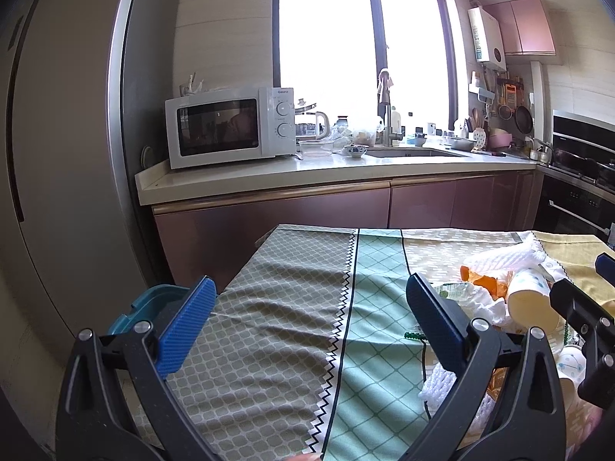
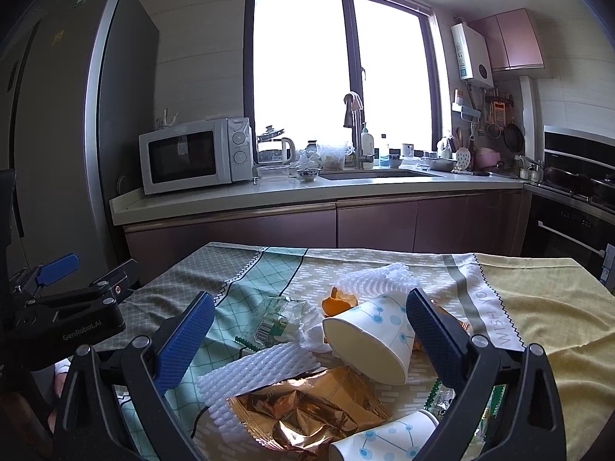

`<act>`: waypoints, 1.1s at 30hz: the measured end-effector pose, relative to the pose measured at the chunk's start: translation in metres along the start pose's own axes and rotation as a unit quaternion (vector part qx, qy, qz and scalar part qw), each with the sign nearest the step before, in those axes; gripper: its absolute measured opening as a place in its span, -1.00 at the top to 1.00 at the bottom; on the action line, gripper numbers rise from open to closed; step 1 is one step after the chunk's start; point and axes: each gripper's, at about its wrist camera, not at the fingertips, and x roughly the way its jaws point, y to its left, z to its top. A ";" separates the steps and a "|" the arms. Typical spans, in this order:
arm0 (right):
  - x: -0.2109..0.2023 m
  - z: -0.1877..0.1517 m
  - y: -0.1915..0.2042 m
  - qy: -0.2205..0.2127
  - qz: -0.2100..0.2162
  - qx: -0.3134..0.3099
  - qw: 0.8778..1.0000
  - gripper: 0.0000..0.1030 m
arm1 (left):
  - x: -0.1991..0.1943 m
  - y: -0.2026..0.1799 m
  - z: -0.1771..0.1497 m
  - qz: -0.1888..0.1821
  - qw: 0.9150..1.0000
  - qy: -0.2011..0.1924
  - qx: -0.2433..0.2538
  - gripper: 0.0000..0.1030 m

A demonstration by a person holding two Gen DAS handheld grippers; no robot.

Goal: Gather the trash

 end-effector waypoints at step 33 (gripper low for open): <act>0.000 -0.003 0.007 0.013 -0.019 0.005 1.000 -0.87 | -0.003 0.002 -0.002 -0.040 0.999 -0.012 0.010 -0.90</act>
